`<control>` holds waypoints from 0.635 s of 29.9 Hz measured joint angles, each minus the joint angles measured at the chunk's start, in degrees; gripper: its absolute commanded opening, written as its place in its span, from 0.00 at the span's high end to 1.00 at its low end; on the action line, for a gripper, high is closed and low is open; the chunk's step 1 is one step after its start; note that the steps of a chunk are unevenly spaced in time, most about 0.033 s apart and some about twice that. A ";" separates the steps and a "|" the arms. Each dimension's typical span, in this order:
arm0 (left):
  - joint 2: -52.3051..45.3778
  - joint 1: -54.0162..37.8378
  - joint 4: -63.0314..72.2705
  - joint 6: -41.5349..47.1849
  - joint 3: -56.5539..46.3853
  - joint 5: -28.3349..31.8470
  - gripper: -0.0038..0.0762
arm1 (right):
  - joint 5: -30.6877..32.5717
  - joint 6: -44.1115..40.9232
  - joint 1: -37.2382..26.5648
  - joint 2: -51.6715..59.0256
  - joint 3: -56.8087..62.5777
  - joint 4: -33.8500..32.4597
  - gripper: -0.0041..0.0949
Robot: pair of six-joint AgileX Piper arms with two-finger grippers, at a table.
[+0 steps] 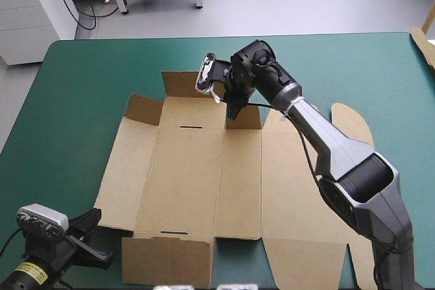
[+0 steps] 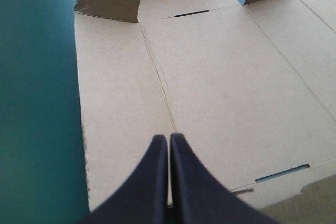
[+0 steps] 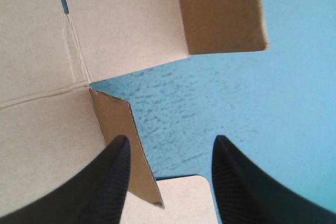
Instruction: Fold the box
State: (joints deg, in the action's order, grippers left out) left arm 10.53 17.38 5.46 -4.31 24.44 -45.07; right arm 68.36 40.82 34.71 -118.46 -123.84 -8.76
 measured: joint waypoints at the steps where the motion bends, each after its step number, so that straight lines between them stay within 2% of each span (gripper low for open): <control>1: 0.00 0.00 0.00 0.00 0.00 0.00 0.96 | 0.08 -1.16 0.13 1.12 0.00 0.00 0.50; 4: 0.00 0.00 0.00 0.00 0.00 0.00 0.96 | 0.27 -5.14 0.27 5.15 0.00 0.00 0.52; 7: 0.00 0.00 0.00 0.00 0.00 0.00 0.96 | 0.39 -9.17 0.27 9.66 0.69 0.00 0.58; 9: 0.00 0.00 0.00 0.00 0.00 0.00 0.96 | 0.78 -11.87 0.27 13.14 1.73 -0.06 0.67; 13: 0.00 0.00 0.00 0.00 0.00 0.00 0.96 | 0.93 -16.77 0.27 20.28 5.07 -0.06 0.95; 19: 0.00 0.00 -0.05 0.00 0.00 0.00 0.96 | 1.17 -24.66 0.27 31.62 14.20 -0.12 0.97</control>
State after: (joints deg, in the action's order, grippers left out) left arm 10.53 17.38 5.40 -4.31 24.44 -45.07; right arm 69.53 16.16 34.98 -86.84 -109.64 -8.88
